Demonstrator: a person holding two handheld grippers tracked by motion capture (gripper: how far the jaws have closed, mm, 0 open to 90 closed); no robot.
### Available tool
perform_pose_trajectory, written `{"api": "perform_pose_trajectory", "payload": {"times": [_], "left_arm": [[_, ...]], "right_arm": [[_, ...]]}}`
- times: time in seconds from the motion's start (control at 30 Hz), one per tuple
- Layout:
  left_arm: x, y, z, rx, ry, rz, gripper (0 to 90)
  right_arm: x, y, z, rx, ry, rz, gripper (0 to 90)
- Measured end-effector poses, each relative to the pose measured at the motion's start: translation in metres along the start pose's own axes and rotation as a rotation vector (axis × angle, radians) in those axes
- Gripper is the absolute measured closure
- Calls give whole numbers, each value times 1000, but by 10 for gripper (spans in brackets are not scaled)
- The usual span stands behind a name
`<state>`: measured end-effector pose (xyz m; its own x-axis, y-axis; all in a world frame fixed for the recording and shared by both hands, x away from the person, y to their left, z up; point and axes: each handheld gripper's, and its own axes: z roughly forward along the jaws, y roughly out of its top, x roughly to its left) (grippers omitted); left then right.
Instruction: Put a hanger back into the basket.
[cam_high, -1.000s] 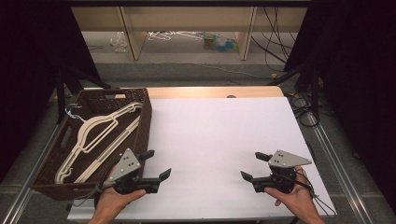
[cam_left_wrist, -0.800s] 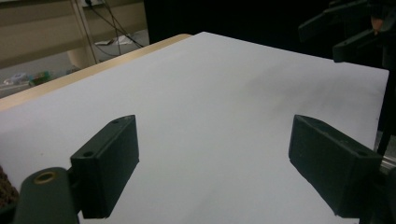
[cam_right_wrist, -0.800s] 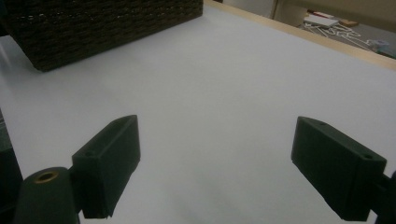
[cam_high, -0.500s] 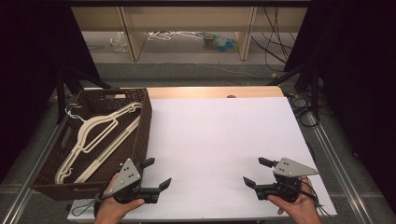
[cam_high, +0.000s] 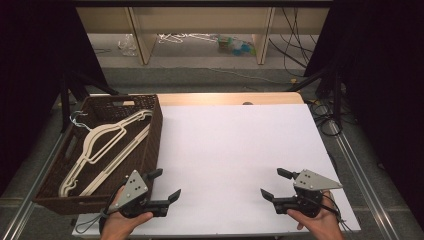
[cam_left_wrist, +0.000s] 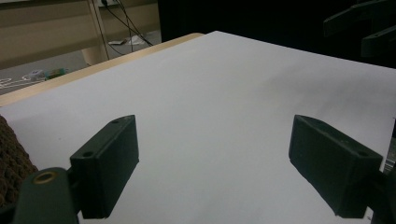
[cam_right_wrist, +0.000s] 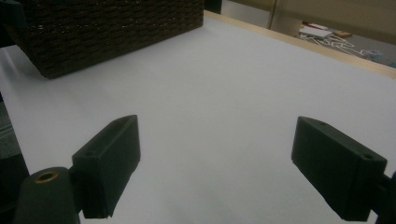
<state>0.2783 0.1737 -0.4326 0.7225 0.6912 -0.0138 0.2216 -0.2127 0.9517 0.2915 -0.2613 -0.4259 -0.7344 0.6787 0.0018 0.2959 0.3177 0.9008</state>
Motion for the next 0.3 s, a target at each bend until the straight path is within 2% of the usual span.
{"api": "perform_pose_trajectory", "payload": {"times": [0.07,0.17,0.2,0.23,0.3], "left_arm": [[0,-1,1,5,-2,-15,157],[0,-1,0,2,1,-2,158],[0,-1,0,-3,0,-19,158],[1,0,-1,-4,3,-6,158],[1,0,-1,-4,2,-8,158]], "right_arm": [[1,0,1,-3,-1,0,166],[1,0,1,-10,6,3,166],[1,0,1,5,11,1,166],[1,0,1,4,13,0,165],[1,0,1,3,15,3,165]]}}
